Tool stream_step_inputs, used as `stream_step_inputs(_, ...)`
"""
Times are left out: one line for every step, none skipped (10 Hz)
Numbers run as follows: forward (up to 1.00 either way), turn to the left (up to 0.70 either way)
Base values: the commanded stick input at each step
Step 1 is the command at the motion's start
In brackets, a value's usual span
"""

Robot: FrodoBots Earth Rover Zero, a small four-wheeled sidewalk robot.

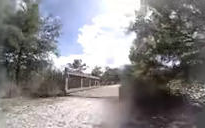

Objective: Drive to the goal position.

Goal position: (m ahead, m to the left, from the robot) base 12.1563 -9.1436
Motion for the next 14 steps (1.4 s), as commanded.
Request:
stream_step_inputs(0.70,0.35)
stream_step_inputs(0.70,0.35)
stream_step_inputs(0.70,0.35)
stream_step_inputs(0.70,0.35)
stream_step_inputs(0.70,0.35)
stream_step_inputs(0.70,0.35)
stream_step_inputs(0.70,0.35)
stream_step_inputs(0.70,0.35)
stream_step_inputs(0.70,0.00)
stream_step_inputs(0.70,0.00)
stream_step_inputs(0.70,0.00)
stream_step_inputs(0.70,0.06)
stream_step_inputs(0.70,0.23)
stream_step_inputs(0.70,0.35)
